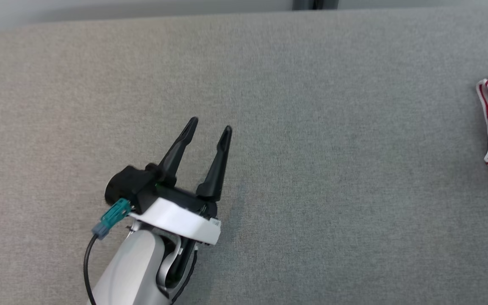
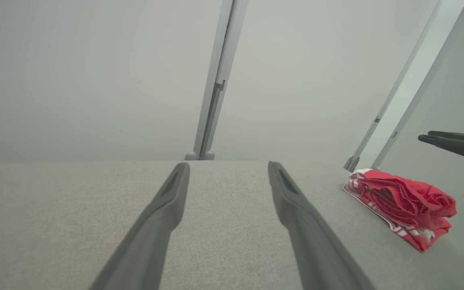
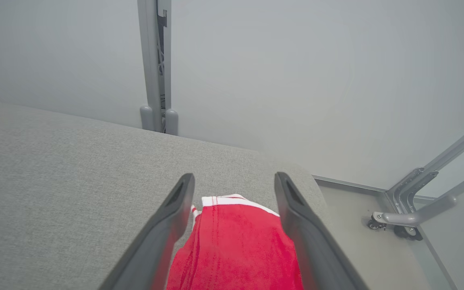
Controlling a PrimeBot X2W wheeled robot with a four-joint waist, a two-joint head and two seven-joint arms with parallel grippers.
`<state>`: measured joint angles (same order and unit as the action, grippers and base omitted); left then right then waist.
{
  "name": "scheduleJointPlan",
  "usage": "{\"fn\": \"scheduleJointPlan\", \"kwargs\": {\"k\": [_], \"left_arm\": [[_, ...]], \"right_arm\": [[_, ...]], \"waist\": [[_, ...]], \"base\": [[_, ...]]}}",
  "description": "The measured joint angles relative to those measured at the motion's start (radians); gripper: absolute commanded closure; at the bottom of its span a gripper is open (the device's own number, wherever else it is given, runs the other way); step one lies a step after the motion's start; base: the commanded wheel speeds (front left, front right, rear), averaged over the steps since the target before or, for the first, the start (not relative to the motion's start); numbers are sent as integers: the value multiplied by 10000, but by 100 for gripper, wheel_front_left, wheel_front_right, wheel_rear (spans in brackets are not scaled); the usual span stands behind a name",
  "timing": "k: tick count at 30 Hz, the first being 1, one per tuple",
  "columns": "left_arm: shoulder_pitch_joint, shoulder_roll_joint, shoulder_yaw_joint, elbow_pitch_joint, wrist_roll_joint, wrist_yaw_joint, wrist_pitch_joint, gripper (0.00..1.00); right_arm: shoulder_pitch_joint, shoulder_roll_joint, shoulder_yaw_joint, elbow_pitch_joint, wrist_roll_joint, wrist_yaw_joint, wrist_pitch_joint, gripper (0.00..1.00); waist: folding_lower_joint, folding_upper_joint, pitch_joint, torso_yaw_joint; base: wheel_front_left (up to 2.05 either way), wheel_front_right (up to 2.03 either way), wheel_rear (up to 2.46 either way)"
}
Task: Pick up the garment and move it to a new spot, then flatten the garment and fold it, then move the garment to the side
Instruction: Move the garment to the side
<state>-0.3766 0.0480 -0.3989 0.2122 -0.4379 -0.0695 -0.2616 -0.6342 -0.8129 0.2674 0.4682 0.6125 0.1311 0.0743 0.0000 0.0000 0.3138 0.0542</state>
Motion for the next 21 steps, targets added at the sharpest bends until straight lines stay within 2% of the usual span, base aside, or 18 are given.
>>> {"fn": "scheduleJointPlan", "kwargs": {"k": [12,21], "left_arm": [[1652,6,1413,-115,349,75,2,0],[2731,13,2213,-351,384,180,0,0]], "right_arm": [[1564,2744,-313,-976,186,0,-1964,0],[3217,4445,-876,-1626,-652,-2,-2755,0]], "waist": [[0,0,-1729,315],[0,0,-2558,601]], "base": [[0,0,0],[0,0,0]]}}
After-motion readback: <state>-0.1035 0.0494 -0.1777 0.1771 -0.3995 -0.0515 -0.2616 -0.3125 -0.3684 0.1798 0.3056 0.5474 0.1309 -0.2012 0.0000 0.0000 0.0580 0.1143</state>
